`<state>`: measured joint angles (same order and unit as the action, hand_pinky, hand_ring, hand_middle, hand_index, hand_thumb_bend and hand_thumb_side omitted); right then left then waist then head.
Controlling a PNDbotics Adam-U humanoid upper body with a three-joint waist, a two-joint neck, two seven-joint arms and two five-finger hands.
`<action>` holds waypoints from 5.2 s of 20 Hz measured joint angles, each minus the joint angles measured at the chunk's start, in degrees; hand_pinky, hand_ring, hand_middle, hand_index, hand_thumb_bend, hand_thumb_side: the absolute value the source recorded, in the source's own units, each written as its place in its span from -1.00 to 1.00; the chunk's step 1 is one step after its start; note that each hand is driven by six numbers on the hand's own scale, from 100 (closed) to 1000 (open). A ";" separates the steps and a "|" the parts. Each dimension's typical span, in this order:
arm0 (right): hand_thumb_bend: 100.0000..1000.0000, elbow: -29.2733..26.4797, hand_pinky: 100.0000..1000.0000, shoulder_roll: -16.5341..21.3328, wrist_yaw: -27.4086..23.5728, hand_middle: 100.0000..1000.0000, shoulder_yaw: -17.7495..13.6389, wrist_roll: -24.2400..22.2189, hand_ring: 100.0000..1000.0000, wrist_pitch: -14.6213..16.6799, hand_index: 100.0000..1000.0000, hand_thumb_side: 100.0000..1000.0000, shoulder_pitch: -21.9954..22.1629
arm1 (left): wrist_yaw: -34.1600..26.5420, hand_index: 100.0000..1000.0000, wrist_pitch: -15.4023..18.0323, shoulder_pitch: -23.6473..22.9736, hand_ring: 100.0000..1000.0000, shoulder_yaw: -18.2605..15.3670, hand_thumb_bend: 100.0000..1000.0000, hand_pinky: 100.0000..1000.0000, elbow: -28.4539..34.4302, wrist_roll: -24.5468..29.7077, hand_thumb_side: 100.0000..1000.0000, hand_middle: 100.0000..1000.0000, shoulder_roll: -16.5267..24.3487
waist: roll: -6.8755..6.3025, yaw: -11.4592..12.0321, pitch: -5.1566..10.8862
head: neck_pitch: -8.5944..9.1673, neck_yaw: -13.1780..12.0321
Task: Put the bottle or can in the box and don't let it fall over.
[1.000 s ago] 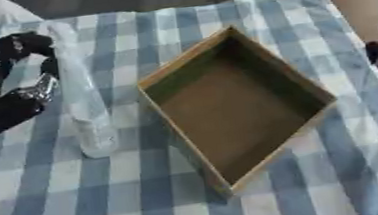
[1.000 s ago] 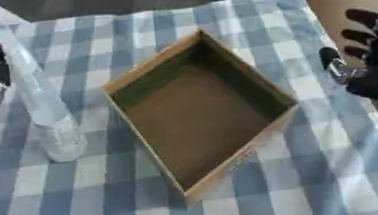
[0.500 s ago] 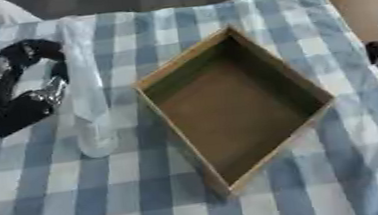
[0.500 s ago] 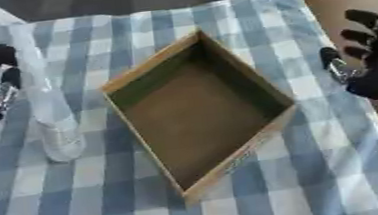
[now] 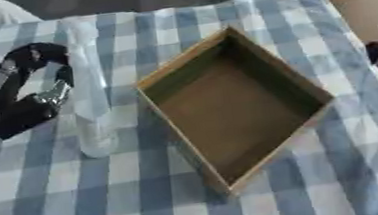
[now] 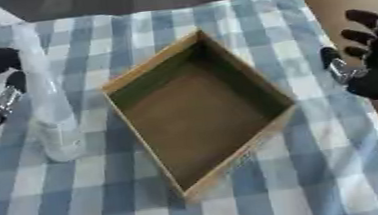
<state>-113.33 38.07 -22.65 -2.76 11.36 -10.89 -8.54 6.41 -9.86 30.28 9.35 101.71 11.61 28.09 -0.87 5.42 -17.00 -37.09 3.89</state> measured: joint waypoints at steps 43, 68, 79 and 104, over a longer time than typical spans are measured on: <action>-0.66 0.00 0.89 0.00 -0.88 1.00 0.00 -0.17 0.91 -0.08 0.78 -1.00 -0.03 | -1.83 0.45 -3.75 -1.03 1.00 0.07 -1.00 1.00 6.36 7.46 -0.40 0.73 1.09 | 0.16 0.21 0.01 | 0.50 0.33; -0.67 0.00 0.88 0.00 -0.88 1.00 0.00 -0.49 0.91 -0.35 0.78 -1.00 -0.01 | 2.19 0.58 -6.10 -1.80 1.00 -0.68 -1.00 1.00 9.19 7.54 0.12 0.85 1.65 | 0.23 0.27 0.01 | 0.99 0.47; -0.68 0.00 0.88 0.00 -0.88 1.00 0.00 -0.49 0.91 -0.35 0.78 -1.00 0.00 | 3.02 0.55 -6.86 -2.63 1.00 -0.12 -1.00 1.00 8.71 8.30 0.08 0.83 1.76 | 0.29 0.38 0.01 | 0.99 0.47; -0.69 0.00 0.88 0.00 -1.31 1.00 0.00 -0.82 0.91 -0.66 0.78 -1.00 0.00 | 3.20 0.36 -8.38 -2.60 1.00 1.35 -1.00 1.00 6.19 8.73 -0.12 0.54 1.53 | 0.31 0.37 0.02 | 1.02 0.33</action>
<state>-113.33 38.07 -23.96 -2.77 10.54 -11.56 -8.54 9.60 -18.25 27.68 10.70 107.90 20.34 29.62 -0.56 5.80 -16.98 -36.07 4.22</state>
